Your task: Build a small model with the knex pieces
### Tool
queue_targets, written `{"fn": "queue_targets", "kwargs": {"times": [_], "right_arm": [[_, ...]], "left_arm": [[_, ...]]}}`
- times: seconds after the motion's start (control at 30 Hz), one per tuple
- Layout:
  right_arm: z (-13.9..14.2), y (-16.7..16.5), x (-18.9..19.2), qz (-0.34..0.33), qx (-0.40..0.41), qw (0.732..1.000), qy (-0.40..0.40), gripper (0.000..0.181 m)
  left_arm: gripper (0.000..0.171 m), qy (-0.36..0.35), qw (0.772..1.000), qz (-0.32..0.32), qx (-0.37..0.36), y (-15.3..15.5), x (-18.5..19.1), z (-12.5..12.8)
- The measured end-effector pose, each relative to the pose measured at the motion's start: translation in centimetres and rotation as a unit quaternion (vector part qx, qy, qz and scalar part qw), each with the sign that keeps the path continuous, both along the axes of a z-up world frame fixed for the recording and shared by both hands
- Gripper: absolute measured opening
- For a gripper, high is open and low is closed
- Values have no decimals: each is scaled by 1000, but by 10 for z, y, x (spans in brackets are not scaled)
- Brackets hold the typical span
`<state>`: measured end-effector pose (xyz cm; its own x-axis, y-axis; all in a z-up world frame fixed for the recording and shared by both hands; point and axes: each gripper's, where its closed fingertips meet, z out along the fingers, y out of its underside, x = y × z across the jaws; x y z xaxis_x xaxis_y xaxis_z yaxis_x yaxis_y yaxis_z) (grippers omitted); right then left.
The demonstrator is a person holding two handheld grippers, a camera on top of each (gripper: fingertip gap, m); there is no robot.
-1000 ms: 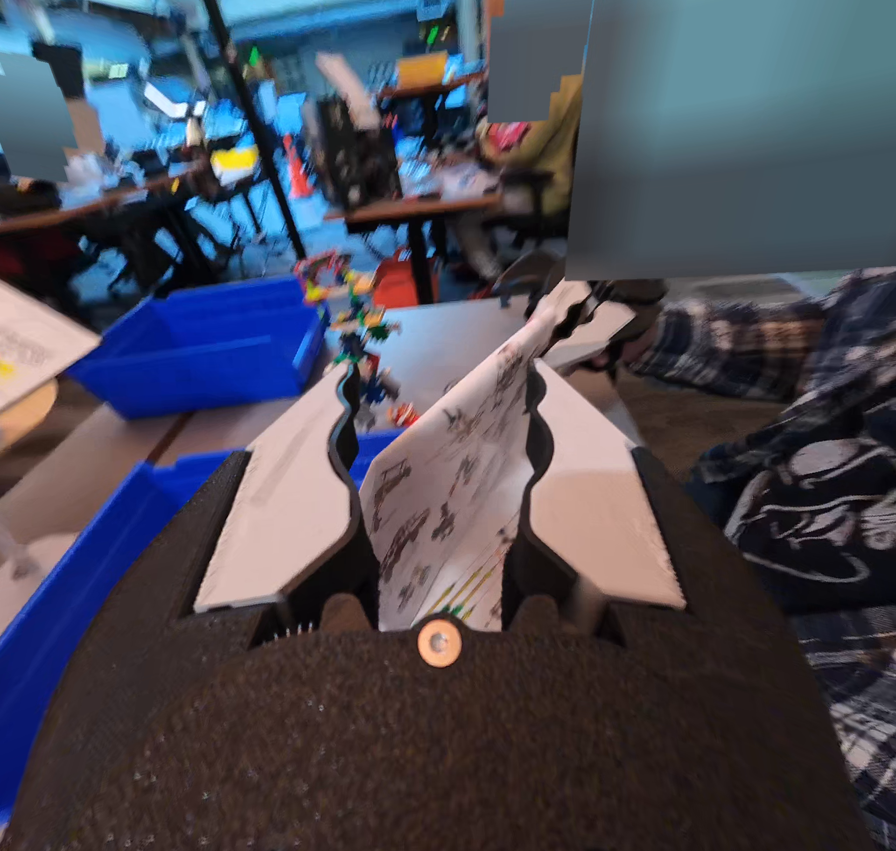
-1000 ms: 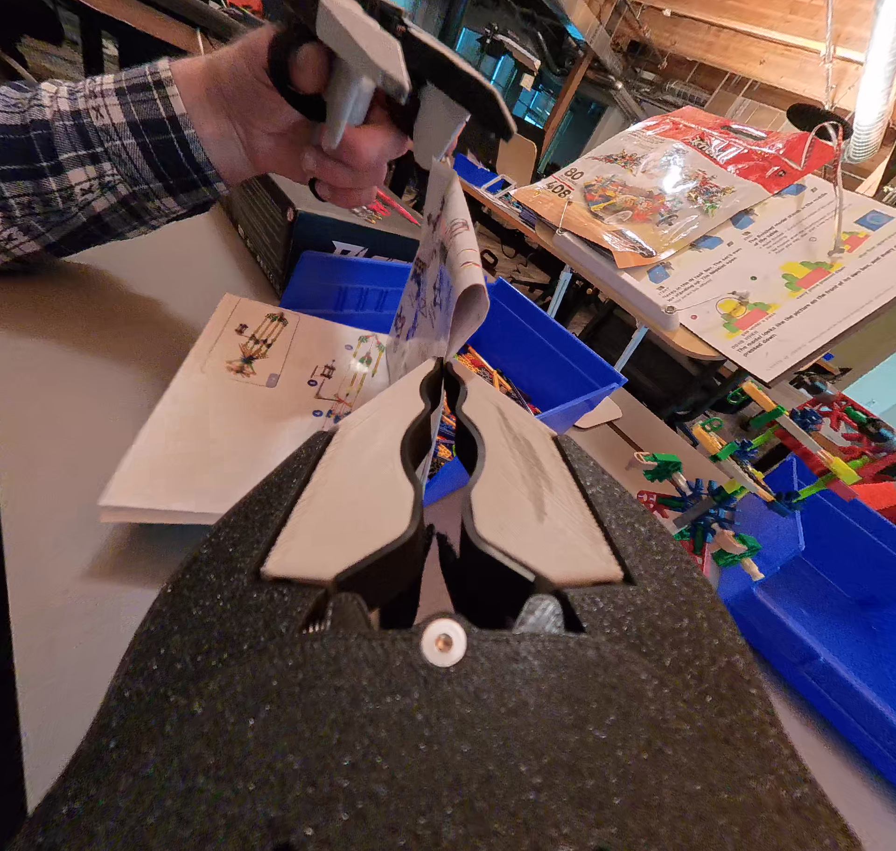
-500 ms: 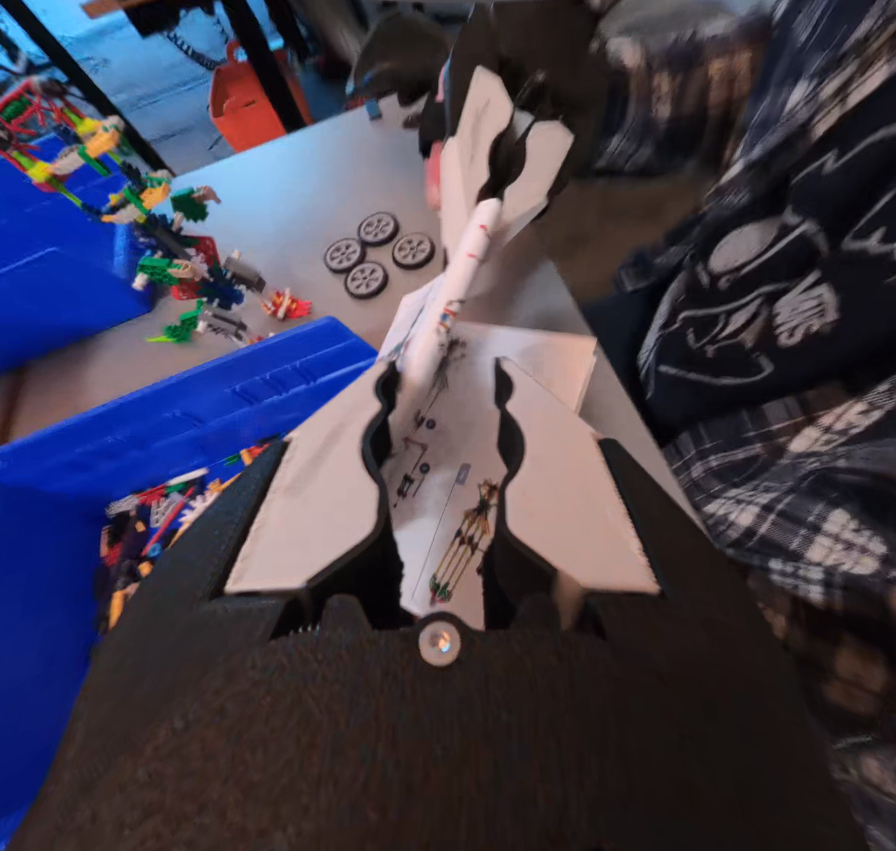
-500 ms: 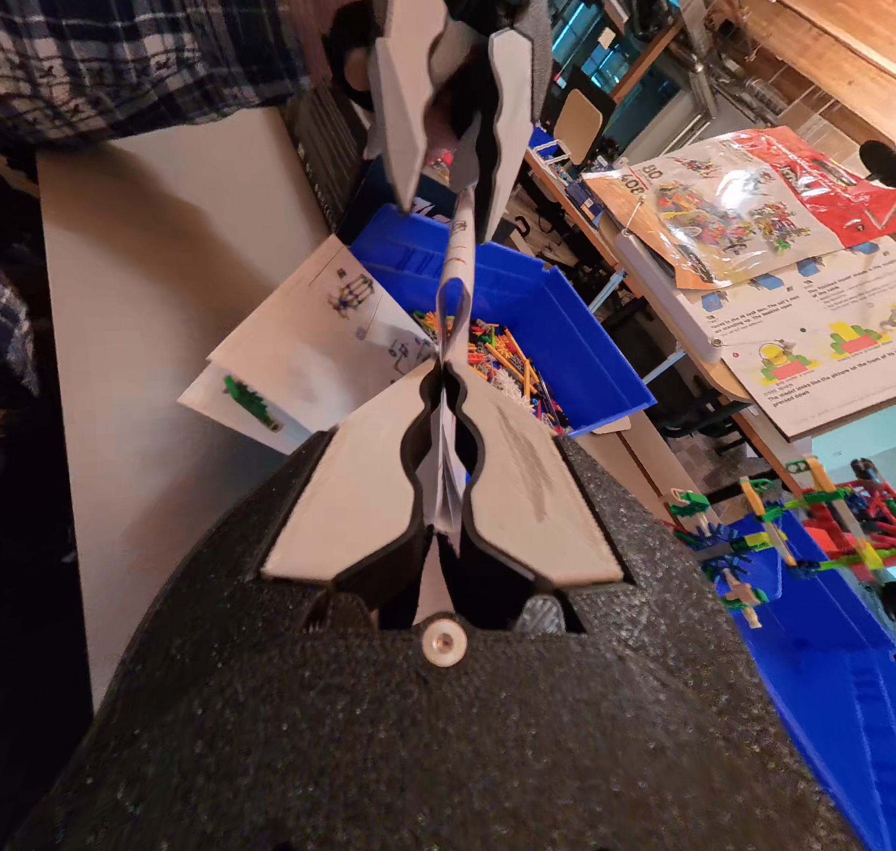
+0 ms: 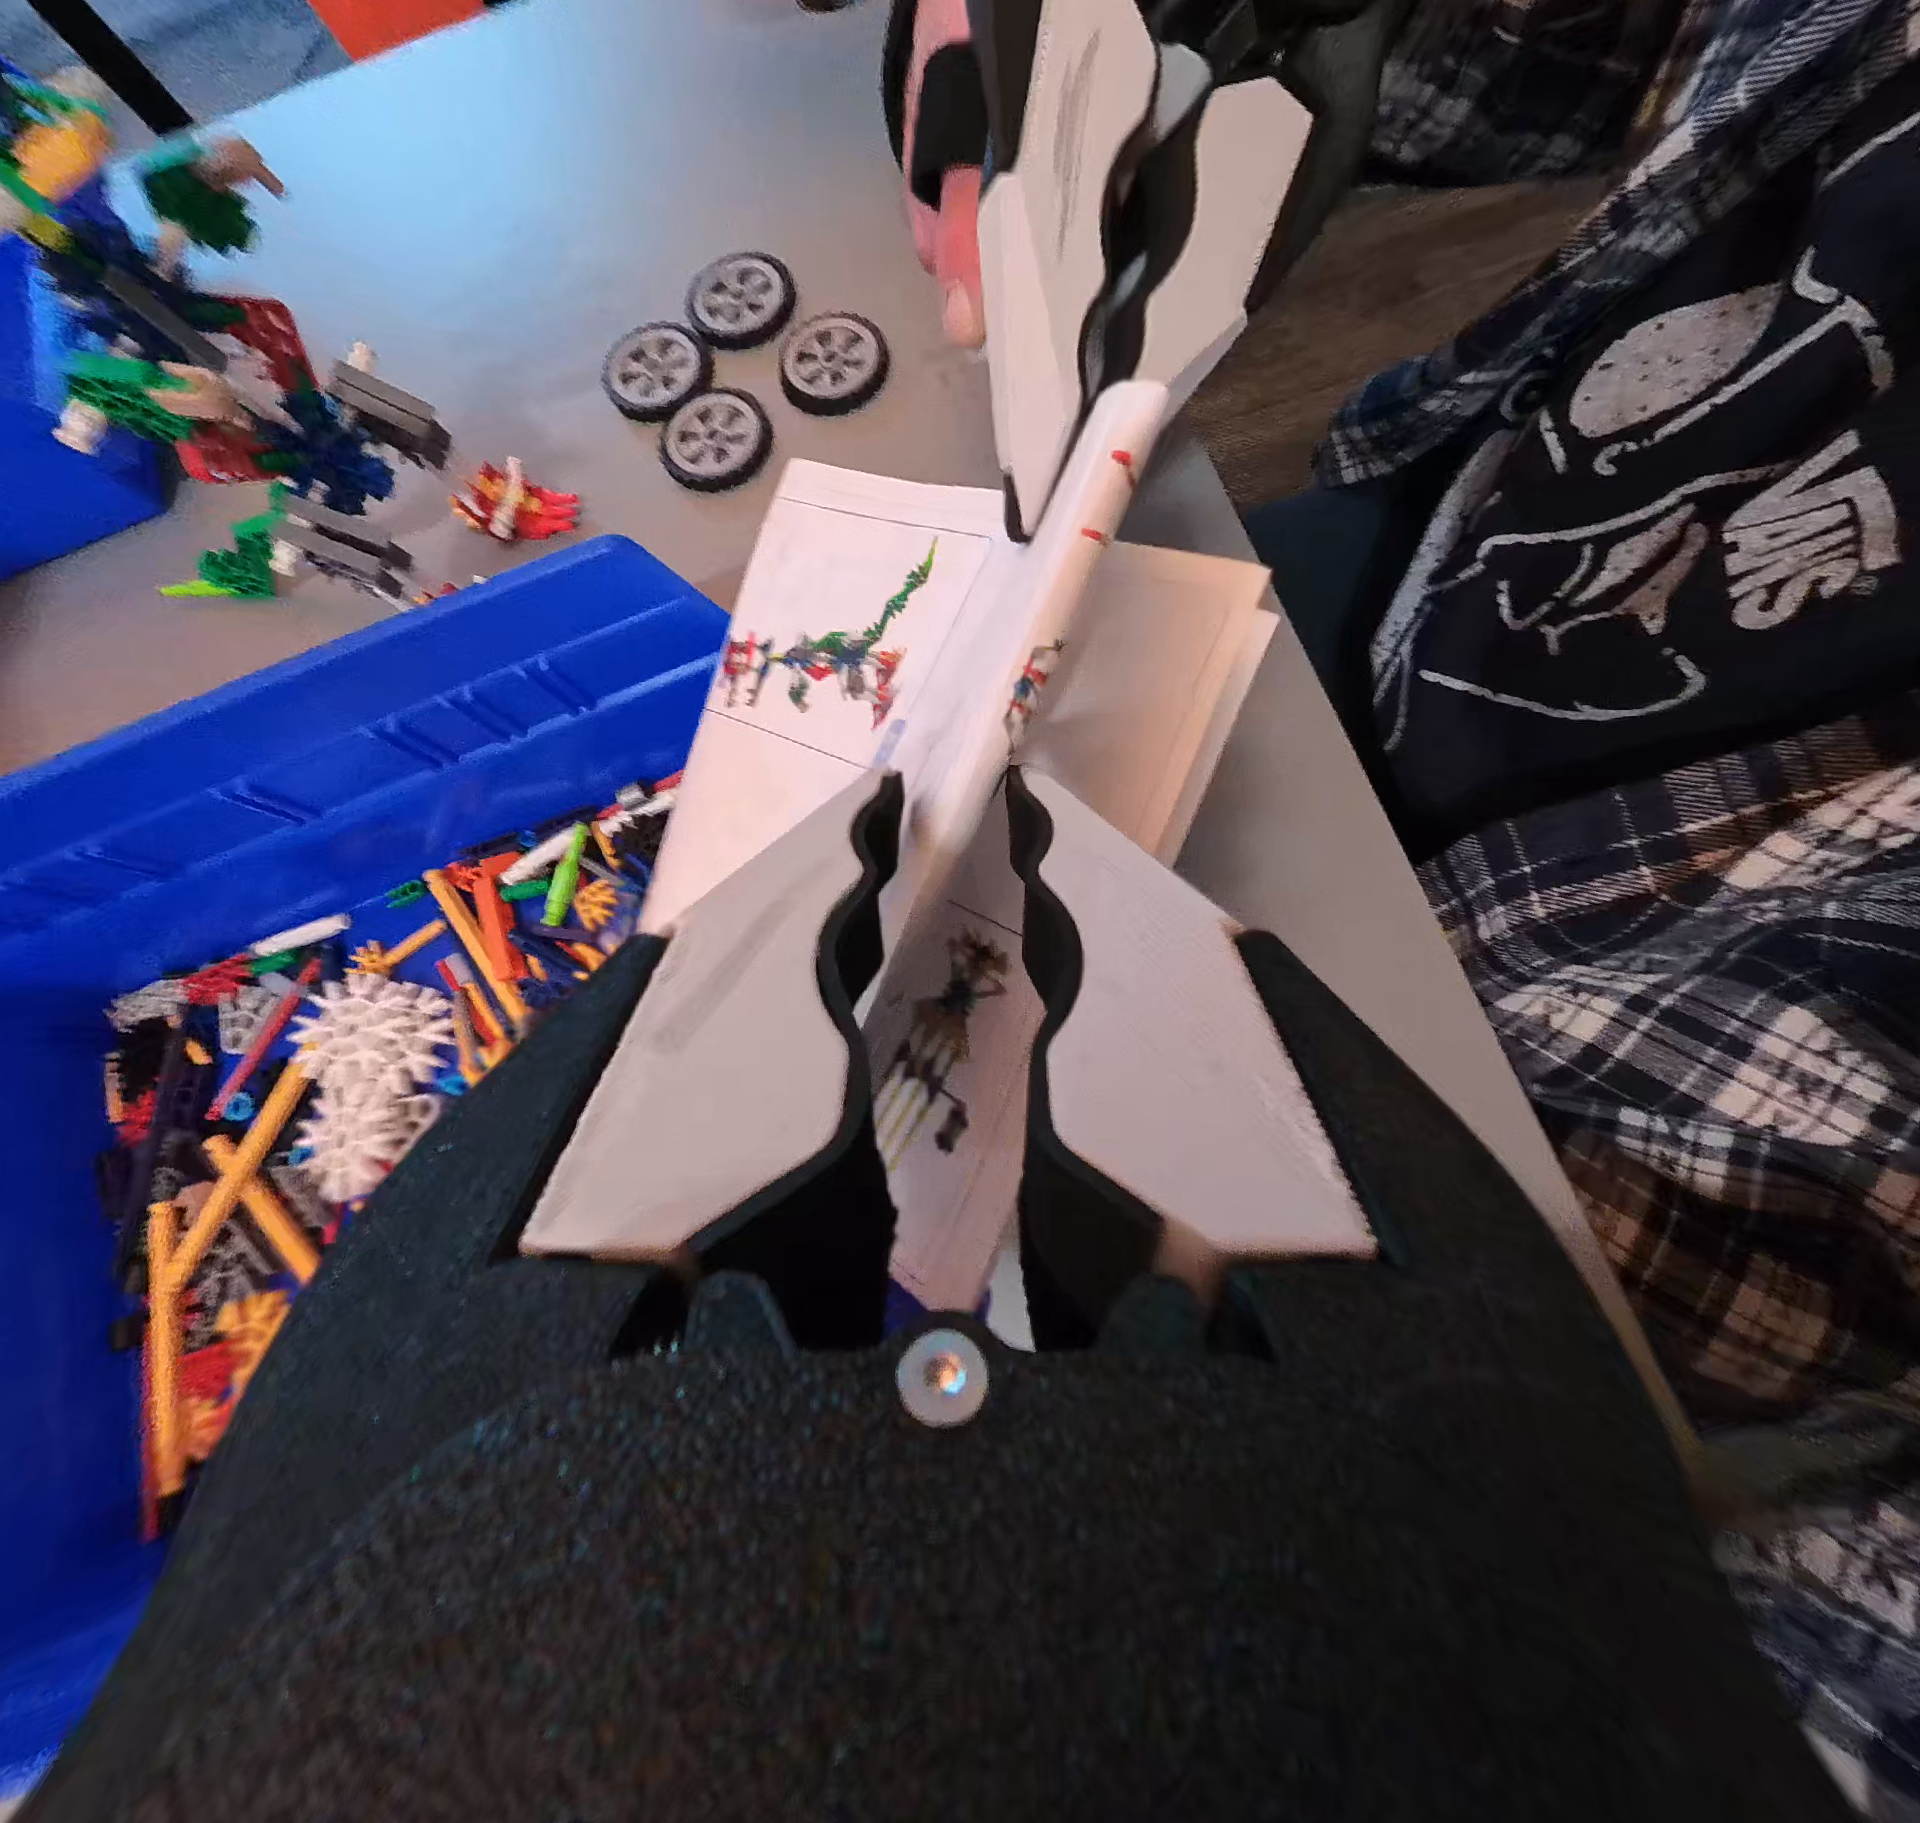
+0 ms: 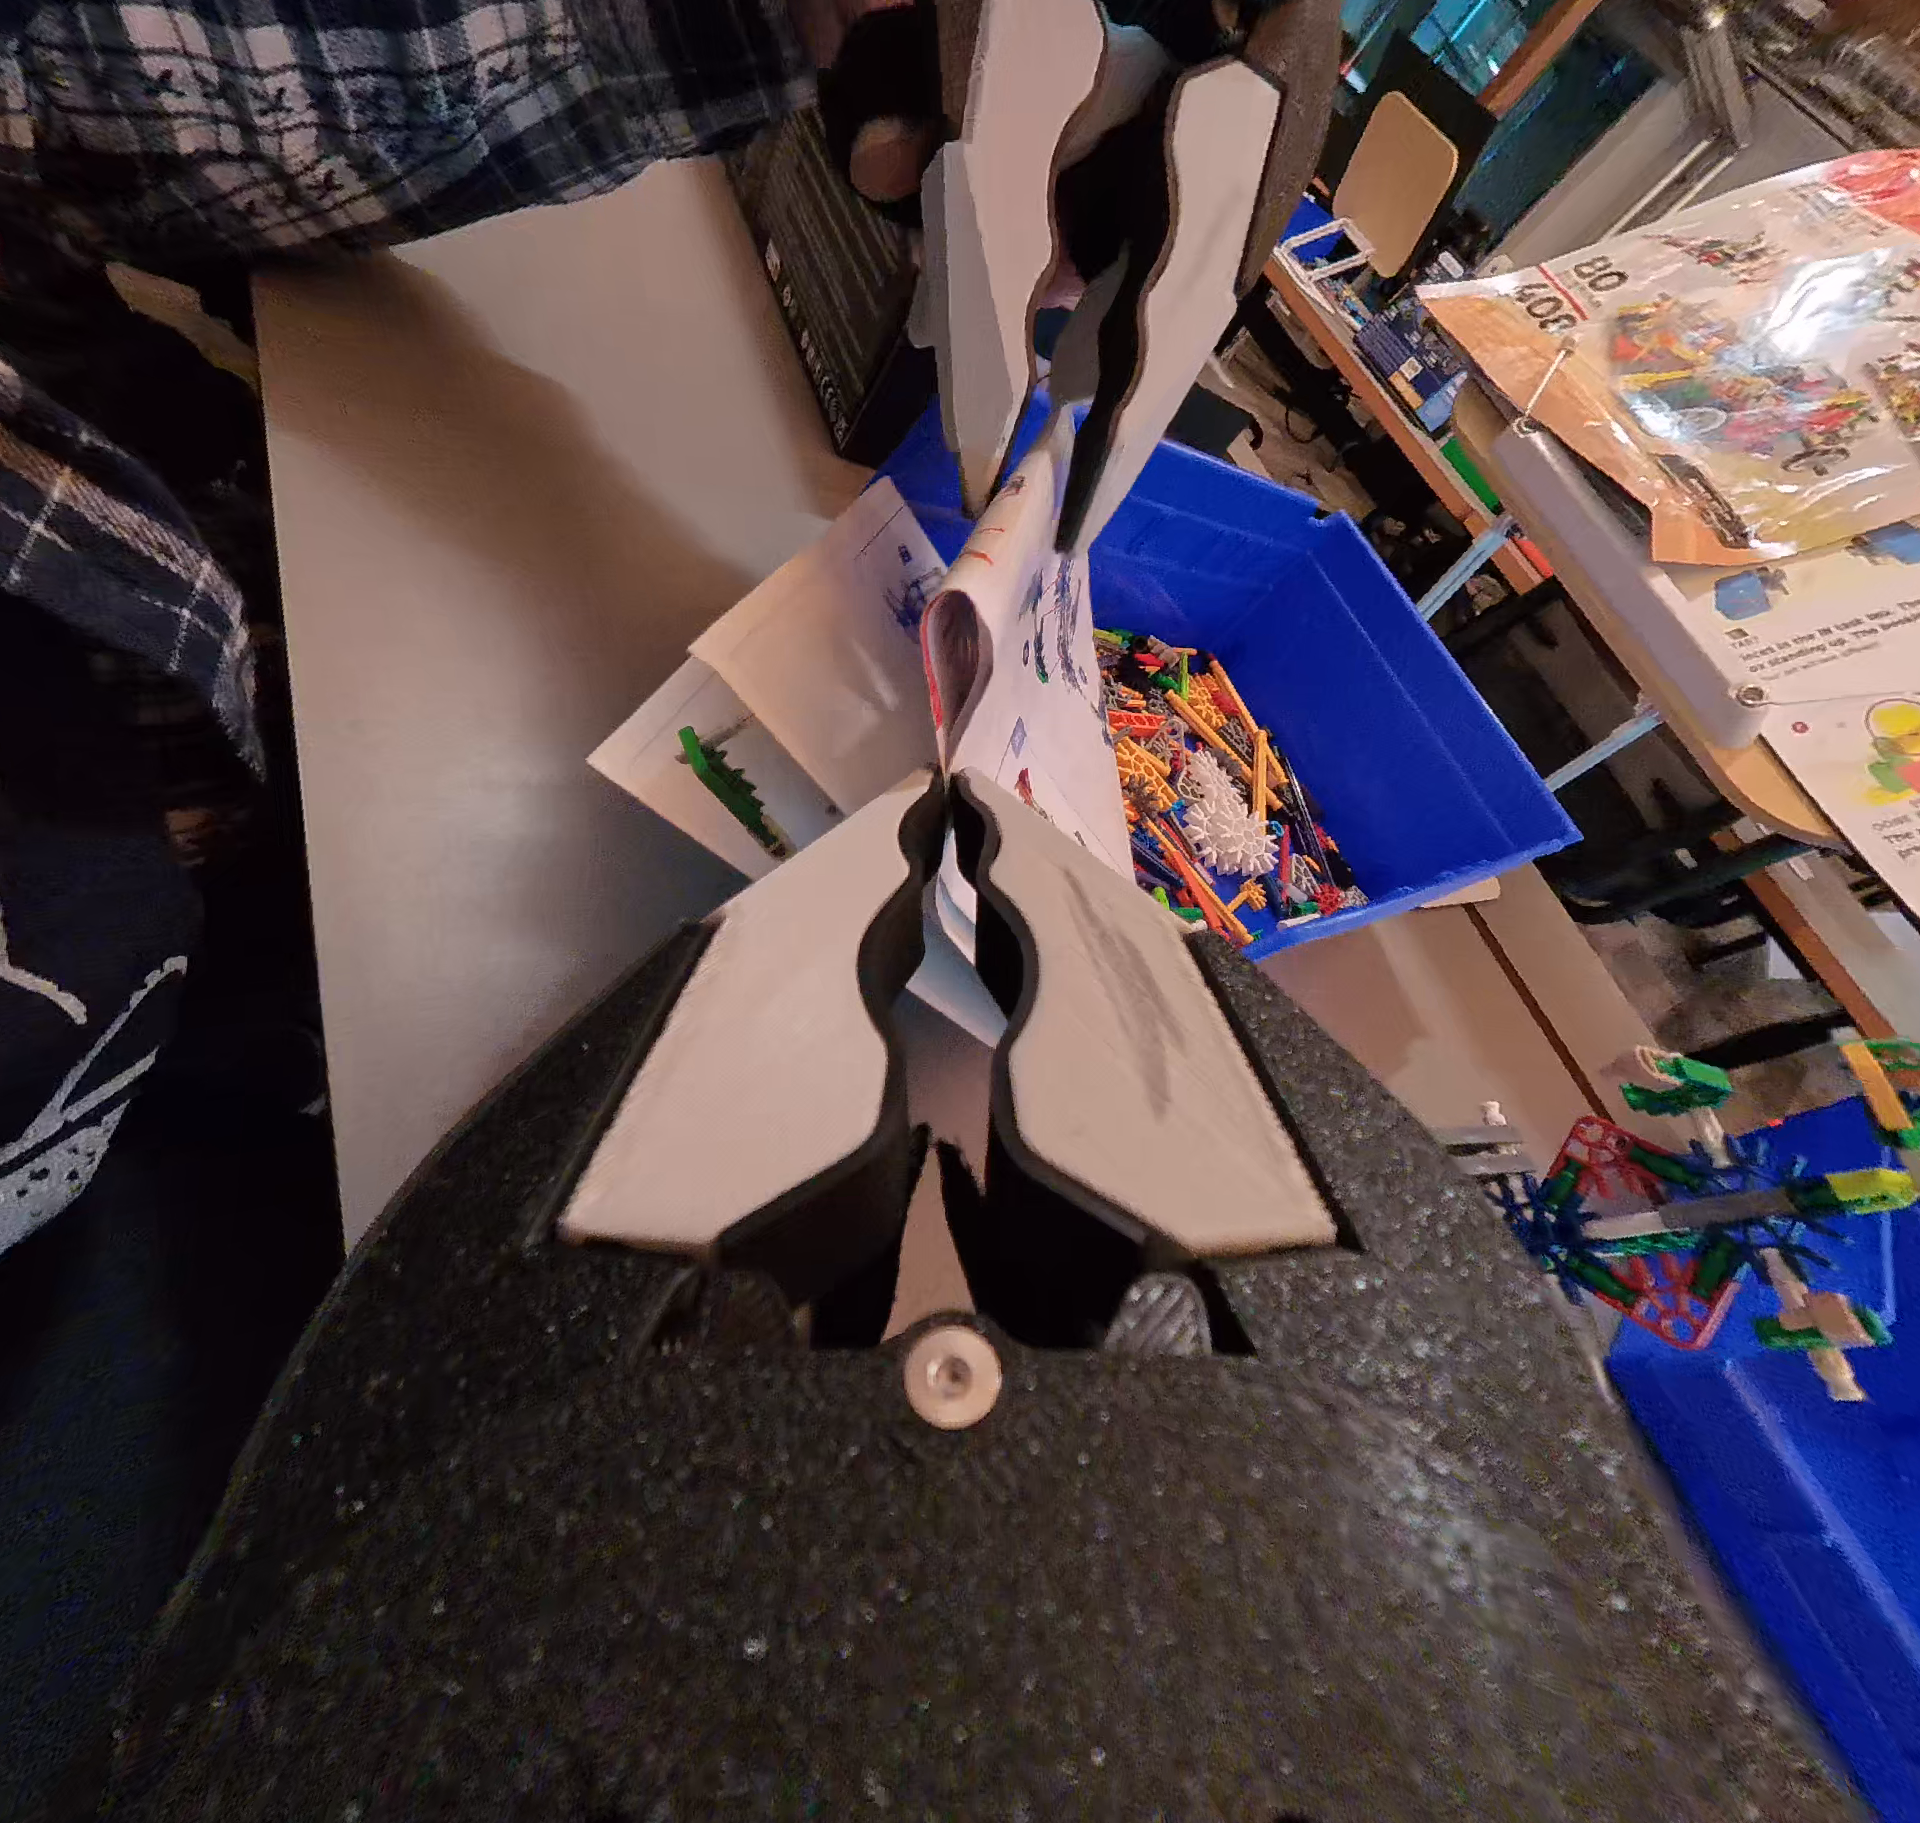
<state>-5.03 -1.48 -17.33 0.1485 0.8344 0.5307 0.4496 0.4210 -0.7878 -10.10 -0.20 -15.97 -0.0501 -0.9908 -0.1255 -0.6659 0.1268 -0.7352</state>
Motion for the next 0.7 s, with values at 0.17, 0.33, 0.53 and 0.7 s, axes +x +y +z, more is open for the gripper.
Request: {"fn": "queue_targets", "kwargs": {"times": [0.17,0.33,0.53,0.7], "right_arm": [[10,7,6,-9,-30,999,41,0],[22,14,13,-20,-67,994,88,0],[57,39,28,-71,-110,975,178,18],[55,56,48,-120,-184,957,187,58]], "left_arm": [[37,-35,999,17,18,8,4,13],[27,-8,998,35,42,24,7,1],[0,-44,996,34,63,28,17,29],[0,-54,995,54,60,37,13,60]]}}
